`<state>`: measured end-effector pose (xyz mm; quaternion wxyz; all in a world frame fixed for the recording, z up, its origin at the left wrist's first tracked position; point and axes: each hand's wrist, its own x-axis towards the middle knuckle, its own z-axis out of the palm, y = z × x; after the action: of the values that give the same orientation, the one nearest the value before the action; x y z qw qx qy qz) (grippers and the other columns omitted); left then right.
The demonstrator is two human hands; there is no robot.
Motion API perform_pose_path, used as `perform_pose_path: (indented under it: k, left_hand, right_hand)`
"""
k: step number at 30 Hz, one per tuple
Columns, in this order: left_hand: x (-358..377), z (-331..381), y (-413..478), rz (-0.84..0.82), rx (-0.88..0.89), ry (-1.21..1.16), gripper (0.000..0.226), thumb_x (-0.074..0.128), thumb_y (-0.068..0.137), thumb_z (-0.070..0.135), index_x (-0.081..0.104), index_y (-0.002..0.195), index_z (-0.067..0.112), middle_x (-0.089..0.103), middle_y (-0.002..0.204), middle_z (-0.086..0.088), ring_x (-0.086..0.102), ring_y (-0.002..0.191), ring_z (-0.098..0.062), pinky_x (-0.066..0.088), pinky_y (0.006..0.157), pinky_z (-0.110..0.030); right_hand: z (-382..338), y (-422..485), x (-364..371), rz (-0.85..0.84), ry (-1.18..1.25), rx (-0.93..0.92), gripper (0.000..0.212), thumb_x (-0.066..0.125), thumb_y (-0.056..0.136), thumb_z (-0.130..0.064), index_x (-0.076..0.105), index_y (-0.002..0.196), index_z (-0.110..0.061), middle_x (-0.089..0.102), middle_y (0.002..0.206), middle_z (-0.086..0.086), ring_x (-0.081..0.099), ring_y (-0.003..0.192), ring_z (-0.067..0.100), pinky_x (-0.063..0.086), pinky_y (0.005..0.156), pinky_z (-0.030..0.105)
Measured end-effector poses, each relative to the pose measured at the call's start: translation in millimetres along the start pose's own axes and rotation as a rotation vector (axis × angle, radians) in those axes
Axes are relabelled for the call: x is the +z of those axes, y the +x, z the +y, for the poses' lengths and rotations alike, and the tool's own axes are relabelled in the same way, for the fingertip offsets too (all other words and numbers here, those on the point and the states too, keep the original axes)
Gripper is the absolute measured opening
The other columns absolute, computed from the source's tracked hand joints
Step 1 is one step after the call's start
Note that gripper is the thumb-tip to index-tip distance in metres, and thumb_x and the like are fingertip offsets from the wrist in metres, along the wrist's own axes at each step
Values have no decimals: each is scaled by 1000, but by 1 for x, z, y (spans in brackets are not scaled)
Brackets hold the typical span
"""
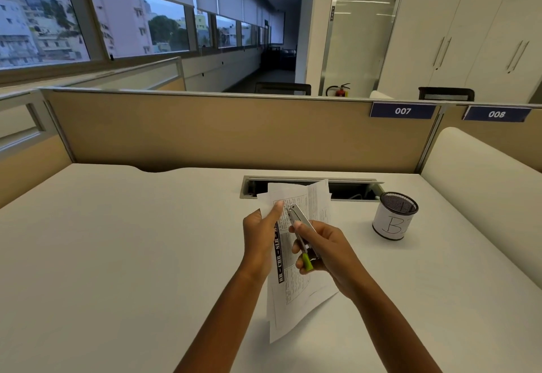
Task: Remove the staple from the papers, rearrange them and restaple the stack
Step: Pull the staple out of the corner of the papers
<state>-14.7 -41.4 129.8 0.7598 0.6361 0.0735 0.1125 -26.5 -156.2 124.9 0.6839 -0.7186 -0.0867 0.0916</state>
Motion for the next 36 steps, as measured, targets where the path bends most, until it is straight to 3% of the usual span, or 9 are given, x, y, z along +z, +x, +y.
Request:
perform_pose_path:
  k: [5,12,19,22,29,33,36]
  left_hand:
    - [2,2,-4,-5,2,28,17,50,89,29,62,87,17,66,89,-6,63,78,-21,51,64,-23]
    - [-1,0,-7,1,47,83,7,53,87,27,57,88,21,64,89,-5,62,73,-18,50,58,-20]
    - [-3,0,-7,-9,67,149,12,58,84,21,58,95,16,65,99,-10,62,80,-24,51,61,-22]
    - [-1,0,-8,26,86,209,20,58,84,22,61,100,9,67,103,-13,61,81,-25,52,67,-29]
    - [0,1,-8,90,123,163,6,60,83,21,59,86,16,65,91,-6,63,74,-24,51,58,-22]
    - [-5,3,-7,64,140,158,6,60,83,21,61,82,15,66,87,-6,64,73,-27,53,59,-25]
    - [-7,4,-7,43,148,170,7,59,83,21,61,82,15,66,85,-7,64,70,-25,52,54,-19]
  right_hand:
    - [0,-1,5,78,-43,-33,18,51,89,-29,62,78,-20,67,54,-7,62,41,9,53,42,18]
    - [-2,-1,6,162,-28,-63,16,51,90,-27,61,80,-21,65,53,-8,61,39,8,51,40,17]
    - [-3,-3,6,154,-78,-73,14,50,91,-27,59,81,-23,64,61,-2,61,39,8,51,40,15]
    - [-3,-2,6,163,-97,-82,13,51,90,-28,58,80,-24,64,64,0,61,39,8,51,40,15]
    - [-1,1,11,222,-96,-142,15,51,90,-26,61,81,-19,65,62,-3,61,39,8,53,41,17]
    - [-5,1,9,195,-59,-131,19,51,90,-25,62,78,-16,65,52,-10,60,37,9,52,40,17]
    - [-9,1,6,152,-8,-98,23,50,91,-25,63,76,-13,65,51,-7,58,37,7,50,39,17]
